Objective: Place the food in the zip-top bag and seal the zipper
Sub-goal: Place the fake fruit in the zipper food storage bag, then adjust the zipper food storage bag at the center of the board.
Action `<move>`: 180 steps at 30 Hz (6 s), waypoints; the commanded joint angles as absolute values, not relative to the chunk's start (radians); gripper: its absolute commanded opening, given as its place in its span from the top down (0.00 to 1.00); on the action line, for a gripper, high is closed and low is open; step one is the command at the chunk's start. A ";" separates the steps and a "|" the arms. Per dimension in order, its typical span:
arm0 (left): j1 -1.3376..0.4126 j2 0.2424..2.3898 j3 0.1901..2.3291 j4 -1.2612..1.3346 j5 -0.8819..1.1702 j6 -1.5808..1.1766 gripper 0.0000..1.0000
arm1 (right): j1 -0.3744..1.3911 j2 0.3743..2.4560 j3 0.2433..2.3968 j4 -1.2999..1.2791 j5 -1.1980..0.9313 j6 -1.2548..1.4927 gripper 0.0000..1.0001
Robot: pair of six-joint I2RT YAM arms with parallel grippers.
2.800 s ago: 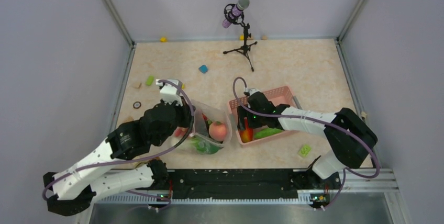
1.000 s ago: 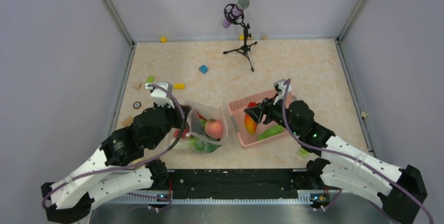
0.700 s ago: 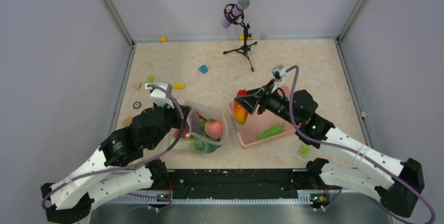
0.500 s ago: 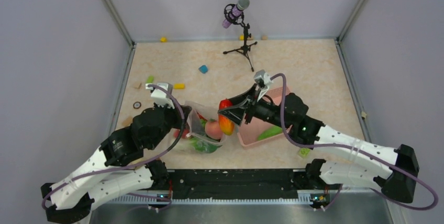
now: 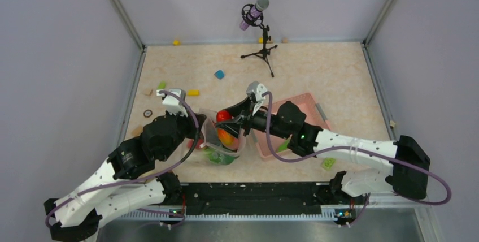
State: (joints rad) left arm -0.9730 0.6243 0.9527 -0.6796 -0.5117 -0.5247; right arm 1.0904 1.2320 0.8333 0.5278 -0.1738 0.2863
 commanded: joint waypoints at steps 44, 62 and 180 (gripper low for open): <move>-0.907 0.612 0.943 -0.611 -0.446 -0.541 1.00 | 1.233 1.128 0.928 -0.026 0.378 0.292 0.42; -0.900 0.623 0.967 -0.619 -0.398 -0.547 1.00 | 1.198 1.228 0.980 -0.025 0.521 0.280 0.94; -0.877 0.727 0.991 -0.678 -0.396 -0.552 1.00 | 0.715 1.156 0.832 -0.390 0.038 0.421 0.01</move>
State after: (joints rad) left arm -0.8925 0.7380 0.9596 -0.7052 -0.3271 -0.5728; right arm 0.7609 1.2510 0.9054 -0.4061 0.1112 0.5621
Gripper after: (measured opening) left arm 0.015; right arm 0.987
